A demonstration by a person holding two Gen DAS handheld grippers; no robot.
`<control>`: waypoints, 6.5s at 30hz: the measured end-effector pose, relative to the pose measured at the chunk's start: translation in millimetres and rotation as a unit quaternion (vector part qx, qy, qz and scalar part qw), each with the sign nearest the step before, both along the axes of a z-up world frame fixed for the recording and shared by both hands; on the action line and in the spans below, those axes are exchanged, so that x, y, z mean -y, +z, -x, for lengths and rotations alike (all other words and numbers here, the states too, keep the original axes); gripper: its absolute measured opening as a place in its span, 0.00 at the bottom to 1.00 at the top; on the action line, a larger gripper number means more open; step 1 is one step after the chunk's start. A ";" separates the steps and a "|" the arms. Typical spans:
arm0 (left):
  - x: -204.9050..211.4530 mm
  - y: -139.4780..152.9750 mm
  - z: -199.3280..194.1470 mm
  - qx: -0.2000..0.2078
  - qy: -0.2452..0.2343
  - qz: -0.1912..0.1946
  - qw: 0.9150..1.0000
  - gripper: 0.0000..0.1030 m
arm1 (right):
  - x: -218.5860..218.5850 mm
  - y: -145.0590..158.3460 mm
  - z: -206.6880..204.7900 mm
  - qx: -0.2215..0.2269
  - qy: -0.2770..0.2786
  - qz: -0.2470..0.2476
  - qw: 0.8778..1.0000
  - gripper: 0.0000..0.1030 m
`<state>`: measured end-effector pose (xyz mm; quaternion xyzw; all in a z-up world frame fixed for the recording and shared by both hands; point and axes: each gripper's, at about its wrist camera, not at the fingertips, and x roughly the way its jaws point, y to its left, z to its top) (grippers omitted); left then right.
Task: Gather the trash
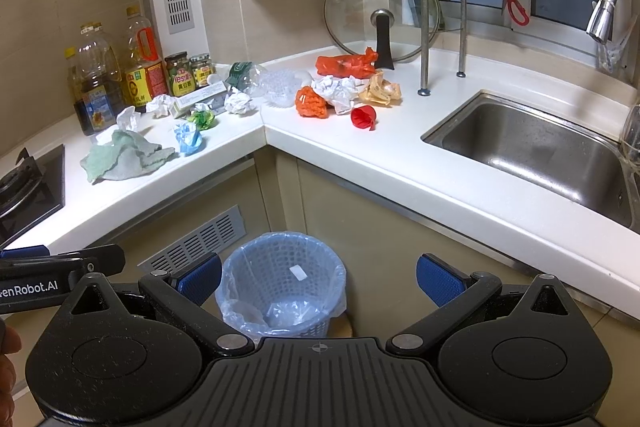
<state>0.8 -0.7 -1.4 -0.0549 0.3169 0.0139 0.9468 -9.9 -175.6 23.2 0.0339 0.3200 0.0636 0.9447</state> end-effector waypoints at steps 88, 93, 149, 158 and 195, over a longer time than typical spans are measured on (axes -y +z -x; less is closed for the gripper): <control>-34.8 -0.8 -113.4 0.056 0.013 0.022 0.998 1.00 | 4.8 -2.5 -122.3 0.064 -0.015 -0.011 0.998 1.00; -18.1 -8.9 -163.5 0.042 0.065 0.030 0.997 1.00 | 26.3 -13.3 -194.9 0.051 0.035 -0.004 0.998 0.99; 1.4 -54.1 -322.3 -0.044 0.176 -0.077 0.980 0.25 | 77.1 -72.8 -376.8 -0.032 0.209 0.044 0.976 0.34; 5.0 -45.5 -309.5 -0.033 0.168 -0.068 0.983 0.22 | 75.1 -64.0 -369.9 -0.017 0.201 0.039 0.979 0.26; 10.1 -78.6 -194.3 -0.079 -0.039 0.008 0.996 0.22 | -32.3 -96.3 -263.7 -0.056 0.433 0.097 0.894 0.26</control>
